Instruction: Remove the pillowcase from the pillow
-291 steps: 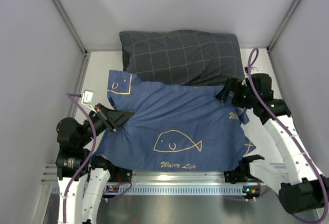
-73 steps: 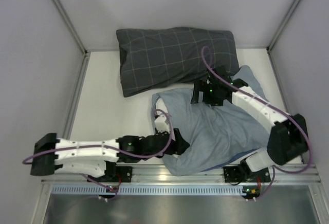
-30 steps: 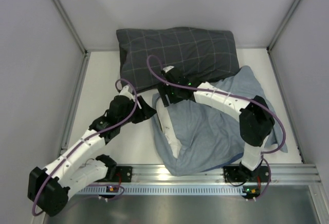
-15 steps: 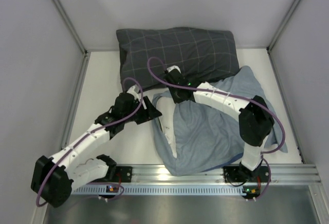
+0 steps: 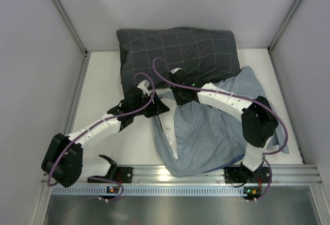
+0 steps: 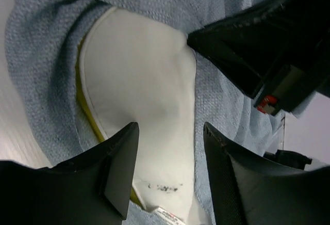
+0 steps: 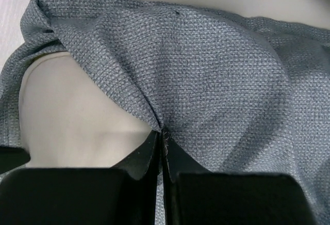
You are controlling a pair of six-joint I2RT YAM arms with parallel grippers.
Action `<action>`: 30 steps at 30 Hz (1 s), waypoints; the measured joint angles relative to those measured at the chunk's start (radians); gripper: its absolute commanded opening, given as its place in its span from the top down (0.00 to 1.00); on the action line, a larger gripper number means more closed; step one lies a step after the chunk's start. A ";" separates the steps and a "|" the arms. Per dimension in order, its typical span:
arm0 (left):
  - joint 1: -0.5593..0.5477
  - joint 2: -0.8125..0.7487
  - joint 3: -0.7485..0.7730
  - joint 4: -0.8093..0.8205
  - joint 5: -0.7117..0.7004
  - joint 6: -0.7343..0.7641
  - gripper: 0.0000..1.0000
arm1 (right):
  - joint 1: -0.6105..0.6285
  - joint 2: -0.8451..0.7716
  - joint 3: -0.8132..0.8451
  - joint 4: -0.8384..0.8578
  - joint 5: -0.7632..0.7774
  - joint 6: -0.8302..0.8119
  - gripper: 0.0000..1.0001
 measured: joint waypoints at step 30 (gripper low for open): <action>0.000 0.010 -0.005 -0.103 -0.111 0.072 0.35 | -0.028 -0.077 -0.064 0.018 -0.059 0.011 1.00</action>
